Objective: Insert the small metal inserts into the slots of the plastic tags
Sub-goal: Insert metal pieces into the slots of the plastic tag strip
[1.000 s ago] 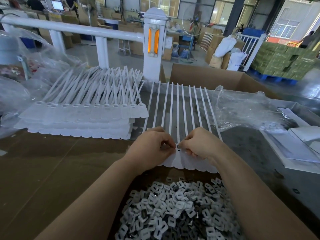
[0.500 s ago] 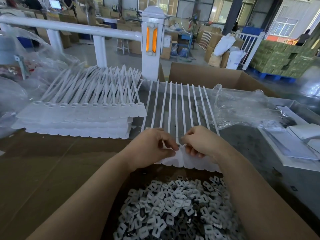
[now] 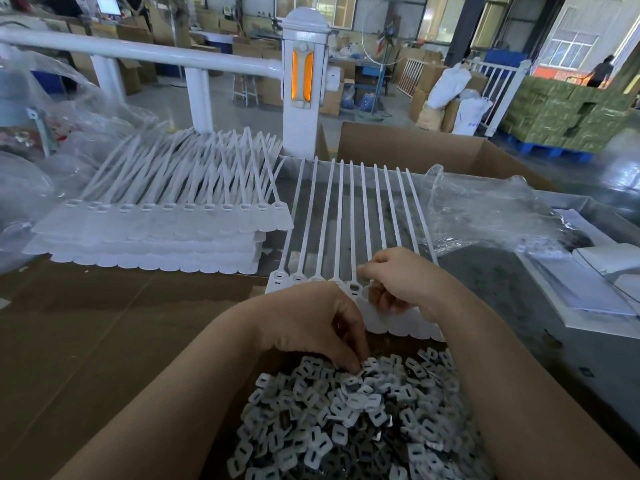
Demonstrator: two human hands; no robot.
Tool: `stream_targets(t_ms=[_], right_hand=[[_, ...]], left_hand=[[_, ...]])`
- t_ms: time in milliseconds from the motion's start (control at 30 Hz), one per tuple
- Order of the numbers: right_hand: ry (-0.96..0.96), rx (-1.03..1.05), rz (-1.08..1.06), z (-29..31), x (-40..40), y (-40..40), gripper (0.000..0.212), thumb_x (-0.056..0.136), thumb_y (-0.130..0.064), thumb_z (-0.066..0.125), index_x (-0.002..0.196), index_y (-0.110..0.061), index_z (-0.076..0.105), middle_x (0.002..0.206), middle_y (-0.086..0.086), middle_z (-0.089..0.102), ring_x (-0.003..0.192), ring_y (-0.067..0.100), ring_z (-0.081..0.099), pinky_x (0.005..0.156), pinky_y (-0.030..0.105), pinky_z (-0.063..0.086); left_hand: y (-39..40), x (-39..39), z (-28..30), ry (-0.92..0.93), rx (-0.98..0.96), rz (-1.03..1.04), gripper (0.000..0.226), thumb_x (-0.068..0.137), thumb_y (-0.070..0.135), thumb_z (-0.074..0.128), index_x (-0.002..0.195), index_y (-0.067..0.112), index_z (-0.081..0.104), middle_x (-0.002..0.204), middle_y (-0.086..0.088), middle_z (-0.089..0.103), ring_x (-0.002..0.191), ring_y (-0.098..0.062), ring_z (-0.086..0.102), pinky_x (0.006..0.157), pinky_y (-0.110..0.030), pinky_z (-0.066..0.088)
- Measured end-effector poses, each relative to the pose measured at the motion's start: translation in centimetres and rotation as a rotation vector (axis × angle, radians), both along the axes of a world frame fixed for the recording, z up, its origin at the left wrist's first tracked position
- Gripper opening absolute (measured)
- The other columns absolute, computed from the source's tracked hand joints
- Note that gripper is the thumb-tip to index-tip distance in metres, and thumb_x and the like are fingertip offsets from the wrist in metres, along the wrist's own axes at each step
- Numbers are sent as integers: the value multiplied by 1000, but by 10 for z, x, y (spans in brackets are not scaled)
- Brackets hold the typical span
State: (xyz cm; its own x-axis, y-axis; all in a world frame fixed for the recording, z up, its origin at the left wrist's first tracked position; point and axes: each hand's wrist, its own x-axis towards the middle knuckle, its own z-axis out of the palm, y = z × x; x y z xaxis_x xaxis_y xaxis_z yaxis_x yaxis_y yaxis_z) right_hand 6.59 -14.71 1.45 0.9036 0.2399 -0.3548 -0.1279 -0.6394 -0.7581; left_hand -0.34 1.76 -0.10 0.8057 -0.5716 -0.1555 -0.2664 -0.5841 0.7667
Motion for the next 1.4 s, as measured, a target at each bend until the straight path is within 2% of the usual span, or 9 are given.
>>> stream_targets(t_ms=[167,267,433,633,767,867,1000,1133,1400], right_hand=[[-17,-11,35,3,0,-1,16,98,-21,57,91,-9,66,60,4,66,43,13,52,41,19,40],[-40,0,75,6,0,-1,18,98,-24,58,91,-11,67,57,-1,65,46,11,54,43,21,41],[27,114,123,11,1,-5,20,96,-28,61,94,-11,72,63,-1,66,52,9,56,46,20,42],[83,240,144,11,3,-6,24,98,-28,60,96,-8,74,70,1,68,56,8,57,45,19,41],[93,317,126,12,3,-7,17,95,-26,66,93,-10,72,71,3,70,55,8,58,45,19,41],[77,327,117,11,3,-7,8,92,-19,70,91,-11,71,70,3,70,54,7,58,44,18,42],[-4,301,81,10,3,-7,8,88,-14,74,90,-7,72,68,3,70,54,7,57,44,18,43],[-140,127,71,6,2,-5,7,89,-15,74,89,-9,72,72,3,71,55,5,58,46,16,47],[-397,-227,182,-2,2,-3,10,96,-23,63,86,-27,66,84,-5,69,76,10,66,63,27,53]], left_hand=[[5,0,3,-7,-93,51,8,81,18,80,88,23,78,84,8,75,77,-9,69,81,-24,57],[8,2,4,-61,-286,254,9,82,15,78,85,23,78,81,7,74,71,-6,67,70,-17,55],[9,10,-6,-334,-464,597,20,80,15,80,75,34,75,78,14,74,74,-1,69,69,-11,51],[7,14,-14,-720,-333,598,23,78,14,82,77,35,74,76,14,70,72,-5,67,67,-22,56],[7,15,-15,-872,-280,535,12,79,10,82,83,20,77,77,15,65,69,-2,64,66,-9,49],[6,12,-15,-868,-273,523,13,78,10,82,82,20,77,77,16,64,70,0,63,67,-6,46],[5,13,-16,-659,-309,655,27,79,9,80,81,31,65,75,16,66,75,-2,62,67,-9,47],[9,15,-19,-492,-129,703,20,82,23,77,84,36,61,82,18,63,83,3,57,68,-7,43],[6,16,-23,-522,62,573,11,88,26,70,98,31,73,96,14,61,91,-3,55,84,-27,52]])
